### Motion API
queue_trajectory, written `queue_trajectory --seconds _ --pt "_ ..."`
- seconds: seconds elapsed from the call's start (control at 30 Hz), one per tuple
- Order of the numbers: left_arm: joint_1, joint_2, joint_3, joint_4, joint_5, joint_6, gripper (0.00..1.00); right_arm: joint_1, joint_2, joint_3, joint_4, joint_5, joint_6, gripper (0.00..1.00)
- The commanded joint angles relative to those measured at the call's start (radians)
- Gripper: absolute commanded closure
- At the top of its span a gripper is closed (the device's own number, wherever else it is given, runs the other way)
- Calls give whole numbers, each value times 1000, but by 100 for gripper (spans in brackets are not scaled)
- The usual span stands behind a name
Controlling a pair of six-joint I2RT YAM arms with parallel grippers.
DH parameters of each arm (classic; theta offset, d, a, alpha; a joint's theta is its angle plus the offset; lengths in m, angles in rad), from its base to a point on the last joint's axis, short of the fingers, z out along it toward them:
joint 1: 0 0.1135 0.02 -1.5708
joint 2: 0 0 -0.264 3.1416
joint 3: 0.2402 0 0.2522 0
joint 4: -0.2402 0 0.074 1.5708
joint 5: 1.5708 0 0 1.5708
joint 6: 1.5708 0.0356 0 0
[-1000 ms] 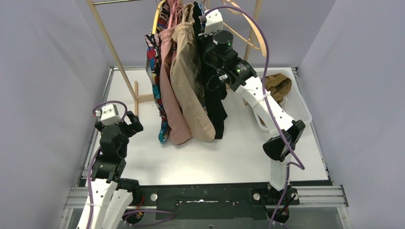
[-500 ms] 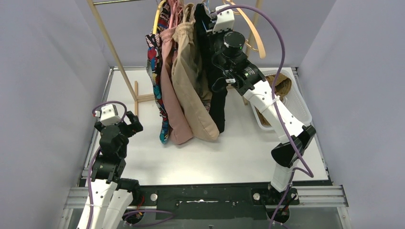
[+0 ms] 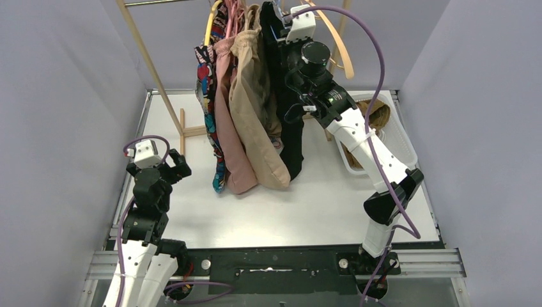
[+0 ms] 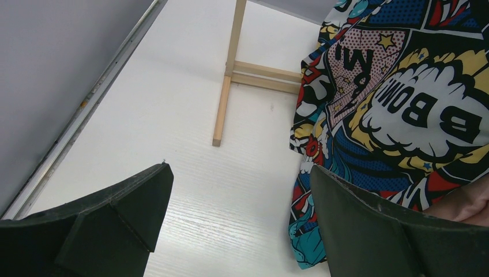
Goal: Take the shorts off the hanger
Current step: Pick up the hanger from the clothes rod.
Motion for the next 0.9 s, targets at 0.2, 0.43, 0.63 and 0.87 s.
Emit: queue_trajectory --seconds 0.2,0.43,0.63,0.87 --pt "6 -4 20 35 -6 -3 9 12 -120 32 142 -35 -22 100" --pt "6 3 22 35 -5 -2 9 28 -168 -13 35 -51 1 100" --pt "6 4 21 37 -10 -2 9 32 -310 -205 12 -153 12 100" --pt "7 27 26 34 -10 0 9 33 -444 -368 -15 -195 38 100"
